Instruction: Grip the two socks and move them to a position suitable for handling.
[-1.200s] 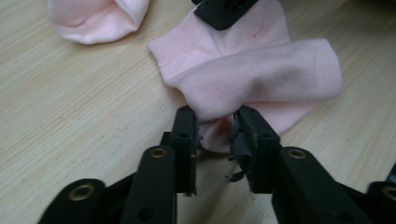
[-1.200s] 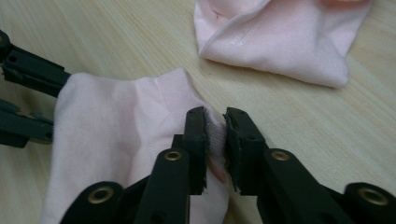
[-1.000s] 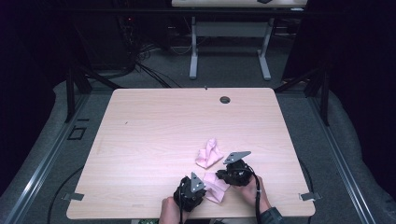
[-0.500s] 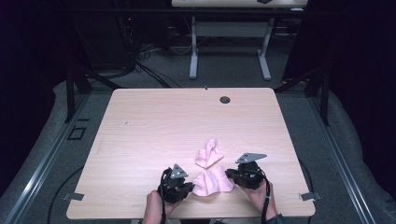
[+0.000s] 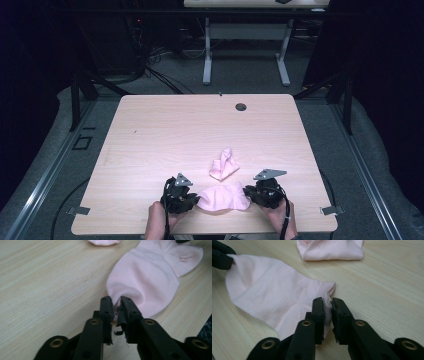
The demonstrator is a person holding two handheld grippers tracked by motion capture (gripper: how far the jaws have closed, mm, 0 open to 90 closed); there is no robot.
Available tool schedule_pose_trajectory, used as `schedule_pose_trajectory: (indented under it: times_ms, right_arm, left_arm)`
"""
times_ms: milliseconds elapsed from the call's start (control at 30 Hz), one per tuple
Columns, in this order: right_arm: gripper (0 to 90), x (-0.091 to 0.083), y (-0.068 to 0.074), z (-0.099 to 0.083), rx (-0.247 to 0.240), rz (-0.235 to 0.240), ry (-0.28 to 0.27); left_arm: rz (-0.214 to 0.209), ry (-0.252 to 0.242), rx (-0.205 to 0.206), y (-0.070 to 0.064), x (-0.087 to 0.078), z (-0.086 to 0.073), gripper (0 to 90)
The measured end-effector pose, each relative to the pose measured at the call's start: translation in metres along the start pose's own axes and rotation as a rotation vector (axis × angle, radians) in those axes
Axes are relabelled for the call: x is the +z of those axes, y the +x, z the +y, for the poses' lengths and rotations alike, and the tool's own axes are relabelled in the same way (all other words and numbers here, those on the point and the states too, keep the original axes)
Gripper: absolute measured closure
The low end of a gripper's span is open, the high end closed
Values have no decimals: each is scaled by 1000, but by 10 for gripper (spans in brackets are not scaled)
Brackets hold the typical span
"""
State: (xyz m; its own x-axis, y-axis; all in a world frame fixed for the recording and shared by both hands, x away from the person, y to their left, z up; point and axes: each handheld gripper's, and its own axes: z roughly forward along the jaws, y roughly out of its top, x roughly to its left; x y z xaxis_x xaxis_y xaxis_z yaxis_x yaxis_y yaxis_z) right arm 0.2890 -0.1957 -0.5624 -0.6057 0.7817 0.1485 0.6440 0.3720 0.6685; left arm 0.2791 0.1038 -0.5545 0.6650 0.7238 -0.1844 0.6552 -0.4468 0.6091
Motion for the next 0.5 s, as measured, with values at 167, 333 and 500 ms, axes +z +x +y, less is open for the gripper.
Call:
schedule_pose_trajectory:
  times_ms: [167, 333, 500]
  right_arm:
    - [661, -5, -3, -1, 0, 16, -13]
    - [653, 0, -2, -1, -15, 18, 19]
    - [734, 5, -1, -1, -32, 21, 35]
  left_arm:
    - [-2, -19, -14, 1, -5, -1, 582]
    - [17, 17, 9, -3, 5, 3, 581]
    - [42, 44, 41, -8, 13, 3, 699]
